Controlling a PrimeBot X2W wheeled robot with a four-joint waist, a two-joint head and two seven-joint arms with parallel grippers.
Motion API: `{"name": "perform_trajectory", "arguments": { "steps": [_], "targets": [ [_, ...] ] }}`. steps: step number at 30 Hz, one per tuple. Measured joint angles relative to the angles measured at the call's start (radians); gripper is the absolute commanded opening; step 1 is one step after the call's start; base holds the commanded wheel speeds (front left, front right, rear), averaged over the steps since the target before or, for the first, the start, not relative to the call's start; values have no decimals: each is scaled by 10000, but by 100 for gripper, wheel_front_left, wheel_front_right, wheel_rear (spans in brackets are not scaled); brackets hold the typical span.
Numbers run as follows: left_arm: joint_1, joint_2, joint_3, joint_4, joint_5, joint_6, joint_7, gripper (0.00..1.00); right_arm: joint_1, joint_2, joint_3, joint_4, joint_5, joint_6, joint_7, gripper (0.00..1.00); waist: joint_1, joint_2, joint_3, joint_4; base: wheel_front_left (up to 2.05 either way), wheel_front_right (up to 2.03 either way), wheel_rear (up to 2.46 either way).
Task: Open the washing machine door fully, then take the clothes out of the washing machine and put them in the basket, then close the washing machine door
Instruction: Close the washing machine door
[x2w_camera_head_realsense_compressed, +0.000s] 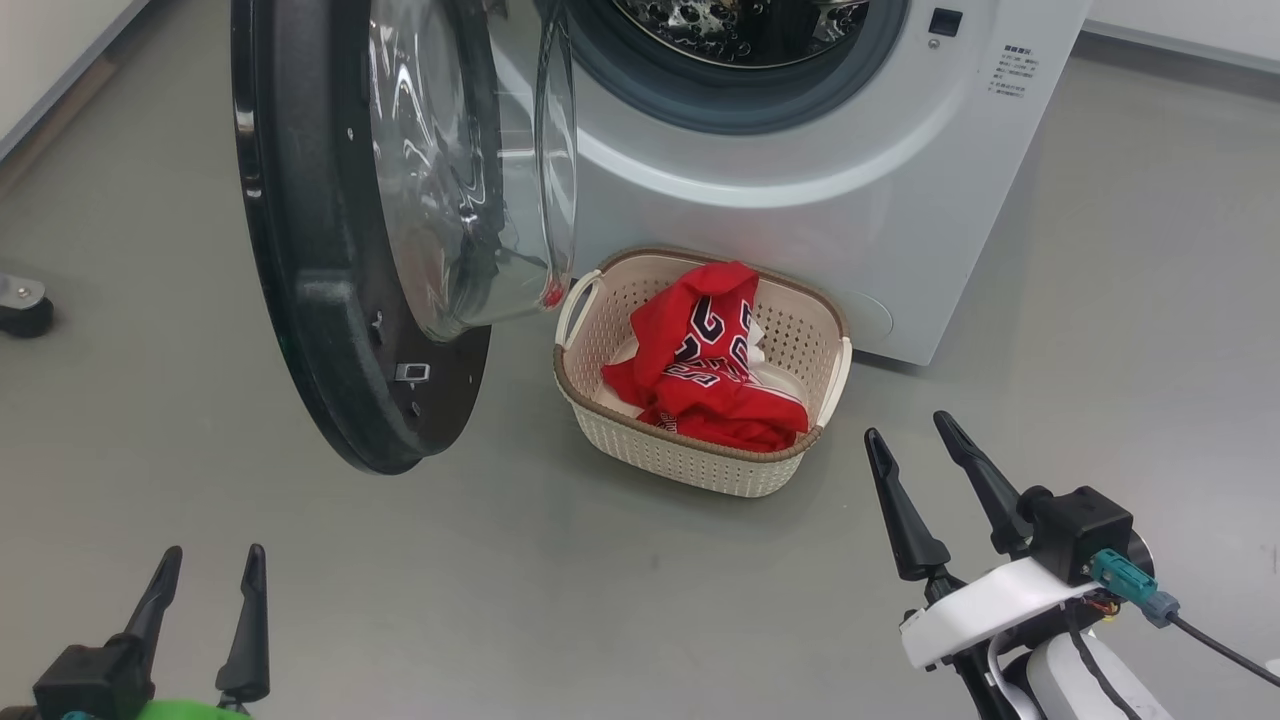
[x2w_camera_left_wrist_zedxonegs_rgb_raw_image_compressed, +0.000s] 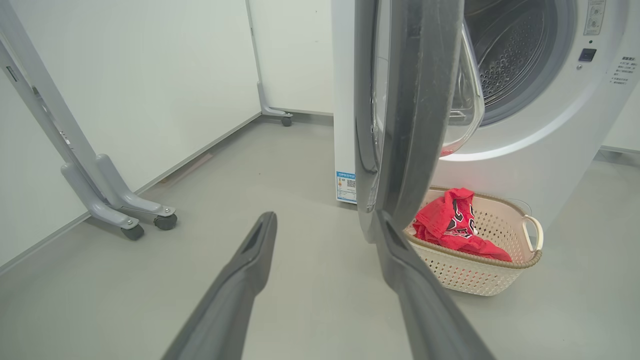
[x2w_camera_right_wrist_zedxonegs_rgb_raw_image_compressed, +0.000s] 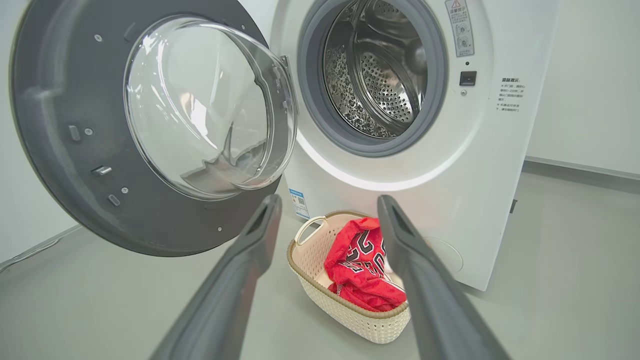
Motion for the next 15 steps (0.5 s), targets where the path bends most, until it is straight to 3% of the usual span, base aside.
{"name": "perform_trajectory", "arguments": {
  "steps": [11, 12, 13, 14, 15],
  "targets": [
    [-173, -113, -59, -194, 98, 0, -2, 100, -4, -15, -46, -73, -19, 0, 0, 100, 0, 0, 274, -21, 0, 0, 0],
    [-212, -117, -71, -199, 111, 0, -2, 96, -6, -17, -56, -71, -19, 0, 0, 100, 0, 0, 310, -21, 0, 0, 0],
    [-246, -123, -82, -201, 113, 0, -2, 81, -6, -21, -63, -71, -23, 0, 0, 100, 0, 0, 334, -21, 0, 0, 0],
    [-276, -132, -90, -205, 113, 0, -2, 51, -7, -27, -69, -71, -25, 0, 0, 100, 0, 0, 350, -21, 0, 0, 0],
    [-291, -136, -94, -224, 113, 0, -2, 35, -7, -29, -69, -71, -25, 0, 0, 100, 0, 0, 363, -20, 0, 0, 0]
  ]
}}
